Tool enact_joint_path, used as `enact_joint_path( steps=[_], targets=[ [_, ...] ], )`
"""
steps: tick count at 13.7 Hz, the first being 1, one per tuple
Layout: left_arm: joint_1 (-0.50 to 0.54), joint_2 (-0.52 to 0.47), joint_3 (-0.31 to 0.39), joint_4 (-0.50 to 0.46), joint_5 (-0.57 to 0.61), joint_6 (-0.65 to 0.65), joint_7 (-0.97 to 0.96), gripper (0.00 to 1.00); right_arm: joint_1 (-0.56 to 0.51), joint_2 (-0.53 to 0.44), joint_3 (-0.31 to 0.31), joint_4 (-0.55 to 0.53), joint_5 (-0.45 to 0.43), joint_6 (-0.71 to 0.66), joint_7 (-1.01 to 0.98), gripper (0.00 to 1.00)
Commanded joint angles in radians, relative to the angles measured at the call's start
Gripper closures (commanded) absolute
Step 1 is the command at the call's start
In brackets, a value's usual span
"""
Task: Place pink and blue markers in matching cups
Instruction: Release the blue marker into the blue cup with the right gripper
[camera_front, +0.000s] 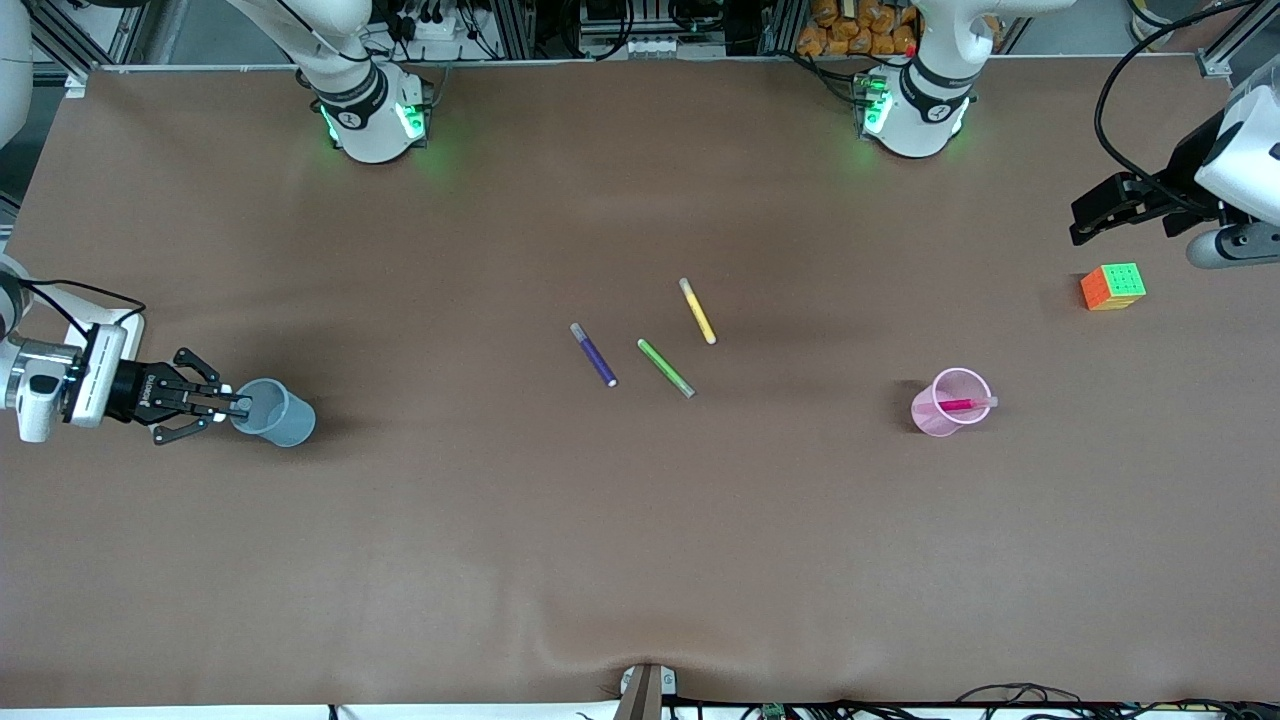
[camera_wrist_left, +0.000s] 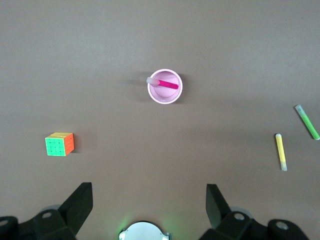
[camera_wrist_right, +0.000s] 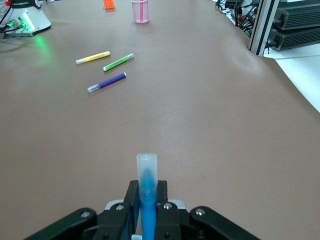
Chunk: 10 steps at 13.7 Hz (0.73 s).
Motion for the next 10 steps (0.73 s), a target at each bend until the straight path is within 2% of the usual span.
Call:
enact_joint_path(
  steps=[1, 10],
  targets=[
    [0.001, -0.009, 0.010, -0.009, -0.023, -0.006, 0.018, 0.00, -0.013, 0.014, 0.011, 0.022, -0.024, -0.006, -0.004, 1.00],
    [0.031, -0.110, 0.006, -0.120, -0.021, 0.026, 0.002, 0.00, 0.004, 0.040, 0.011, 0.018, -0.058, -0.002, -0.001, 1.00]
  ],
)
